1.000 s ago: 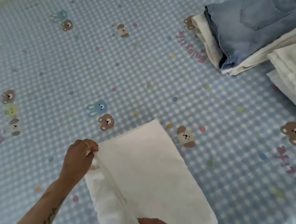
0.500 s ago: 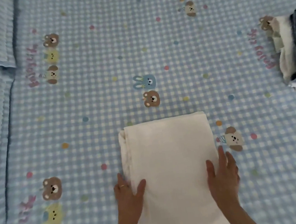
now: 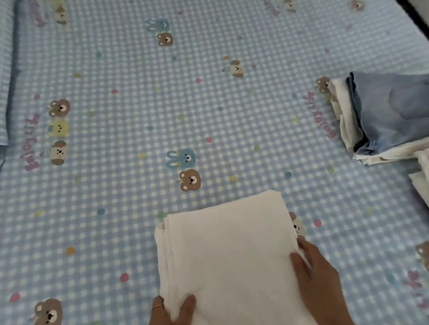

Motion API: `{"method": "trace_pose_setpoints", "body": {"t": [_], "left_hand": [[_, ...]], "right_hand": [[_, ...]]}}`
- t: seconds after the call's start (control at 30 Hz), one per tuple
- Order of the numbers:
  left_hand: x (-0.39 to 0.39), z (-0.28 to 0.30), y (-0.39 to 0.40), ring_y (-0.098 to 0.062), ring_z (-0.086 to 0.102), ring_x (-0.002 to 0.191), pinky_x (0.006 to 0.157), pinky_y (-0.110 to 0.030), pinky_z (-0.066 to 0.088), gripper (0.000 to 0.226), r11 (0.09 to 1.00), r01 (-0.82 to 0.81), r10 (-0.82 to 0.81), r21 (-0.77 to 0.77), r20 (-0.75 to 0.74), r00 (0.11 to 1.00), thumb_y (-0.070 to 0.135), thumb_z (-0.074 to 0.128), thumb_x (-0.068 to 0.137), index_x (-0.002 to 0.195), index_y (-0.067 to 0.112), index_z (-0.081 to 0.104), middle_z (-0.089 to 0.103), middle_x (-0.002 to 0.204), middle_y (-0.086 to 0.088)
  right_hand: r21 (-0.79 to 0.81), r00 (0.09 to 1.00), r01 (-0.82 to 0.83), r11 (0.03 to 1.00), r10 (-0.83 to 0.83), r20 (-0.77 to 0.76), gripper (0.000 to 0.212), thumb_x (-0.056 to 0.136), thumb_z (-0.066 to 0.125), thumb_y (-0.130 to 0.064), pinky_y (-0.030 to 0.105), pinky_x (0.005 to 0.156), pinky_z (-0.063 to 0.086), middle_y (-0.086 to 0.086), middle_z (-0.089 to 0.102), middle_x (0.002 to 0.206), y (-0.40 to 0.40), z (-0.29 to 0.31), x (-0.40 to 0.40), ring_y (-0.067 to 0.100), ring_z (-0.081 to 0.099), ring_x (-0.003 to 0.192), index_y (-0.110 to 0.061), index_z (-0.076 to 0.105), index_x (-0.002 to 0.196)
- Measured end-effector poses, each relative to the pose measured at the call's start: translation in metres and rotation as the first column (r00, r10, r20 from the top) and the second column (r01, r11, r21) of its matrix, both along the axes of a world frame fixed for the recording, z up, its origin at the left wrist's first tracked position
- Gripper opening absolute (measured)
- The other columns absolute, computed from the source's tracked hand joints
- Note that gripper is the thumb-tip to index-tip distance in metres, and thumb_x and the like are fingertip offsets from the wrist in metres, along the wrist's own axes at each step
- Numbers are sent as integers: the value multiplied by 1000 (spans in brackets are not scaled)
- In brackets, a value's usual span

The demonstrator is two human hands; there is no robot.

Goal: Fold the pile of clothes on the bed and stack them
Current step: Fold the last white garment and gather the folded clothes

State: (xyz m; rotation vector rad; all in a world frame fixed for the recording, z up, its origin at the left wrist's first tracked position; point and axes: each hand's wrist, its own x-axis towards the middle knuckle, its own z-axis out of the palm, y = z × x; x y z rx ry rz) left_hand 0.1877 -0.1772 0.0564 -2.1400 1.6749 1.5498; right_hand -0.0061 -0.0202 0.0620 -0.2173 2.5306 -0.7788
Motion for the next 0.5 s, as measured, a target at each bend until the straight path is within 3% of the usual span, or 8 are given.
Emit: {"method": "trace_pose_setpoints", "body": {"t": [0.13,0.33,0.4,0.5], "left_hand": [[-41,68,37,-31,59,99,85,-34,41,58,999,33,-34,-9,-120,992,8,80,70,120,-2,53,62,114,-22],[-132,154,164,-28,59,107,75,-26,38,60,982,176,-189,-74,-224,956,17,78,74,124,0,50,59,105,-7],[-165,173,223,-23,61,93,69,-24,40,47,969,229,-246,-95,-242,939,19,77,74,112,5,53,60,103,-10],[-207,186,310,-14,52,66,50,-11,39,41,967,226,-252,-121,-297,921,14,80,71,96,15,49,58,80,-2]], "right_hand": [[-60,995,89,994,-91,-33,33,91,58,-20,29,85,41,1,67,117,57,66,-25,22,61,112,-21,57,123],[-163,952,271,949,-289,-97,34,90,59,-20,34,87,44,5,65,121,202,157,-76,25,61,112,-21,57,124],[-196,942,290,937,-315,-112,35,90,58,-20,31,85,42,5,65,121,268,179,-97,25,60,112,-22,57,126],[-231,935,291,928,-327,-137,36,90,59,-17,26,83,39,2,66,116,366,205,-129,20,60,106,-21,57,125]]}}
